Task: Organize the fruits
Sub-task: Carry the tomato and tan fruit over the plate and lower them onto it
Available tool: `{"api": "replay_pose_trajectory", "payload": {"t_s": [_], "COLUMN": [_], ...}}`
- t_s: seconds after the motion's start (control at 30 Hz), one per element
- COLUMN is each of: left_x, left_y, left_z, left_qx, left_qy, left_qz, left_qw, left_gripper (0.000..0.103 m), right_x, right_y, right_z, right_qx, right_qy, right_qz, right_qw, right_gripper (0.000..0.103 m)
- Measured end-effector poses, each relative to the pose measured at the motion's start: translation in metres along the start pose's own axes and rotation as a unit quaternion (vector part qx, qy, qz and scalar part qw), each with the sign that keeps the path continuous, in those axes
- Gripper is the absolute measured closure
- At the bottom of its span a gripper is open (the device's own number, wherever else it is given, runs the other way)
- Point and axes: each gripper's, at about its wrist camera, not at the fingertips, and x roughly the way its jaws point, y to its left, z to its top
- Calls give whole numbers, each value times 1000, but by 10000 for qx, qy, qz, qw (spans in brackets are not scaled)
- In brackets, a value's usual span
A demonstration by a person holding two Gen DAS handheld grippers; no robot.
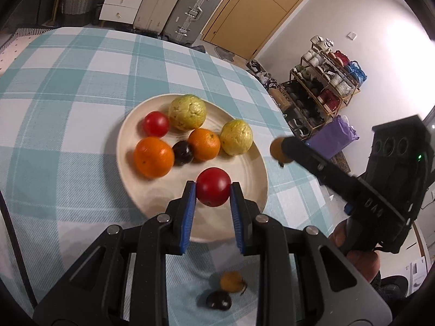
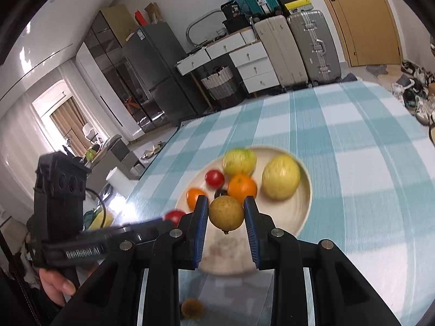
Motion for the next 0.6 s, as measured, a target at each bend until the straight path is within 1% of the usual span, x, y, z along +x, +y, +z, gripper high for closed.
{"api": "replay_pose_trajectory", "payload": {"t_s": [0.1,0.23,0.33,0.5,0.6], "left_x": [11,27,41,58,66], "left_y": [-2,-9,-12,-14,-14], "left_z": [8,16,19,22,24], "left_qx": [-47,-38,-45,-90,-111], "left_qy": [49,139,241,350,380], "left_qz": [-41,-77,-114,-174,-176], "left_qw": [10000,9999,9996,9992,9991], "left_gripper": [81,81,81,81,81], "right_x": [3,14,25,40,53], "right_y": [-1,-4,-14,-28,-32], "right_z": [14,30,40,48,50], "right_qx": [-23,-103,-38,120,123], "right_qy": [-128,-138,-145,-108,6], "right_qz": [28,-2,-22,-38,-61], "right_qw": [9999,9999,9999,9999,9999], "right_gripper": [75,75,75,75,75]}}
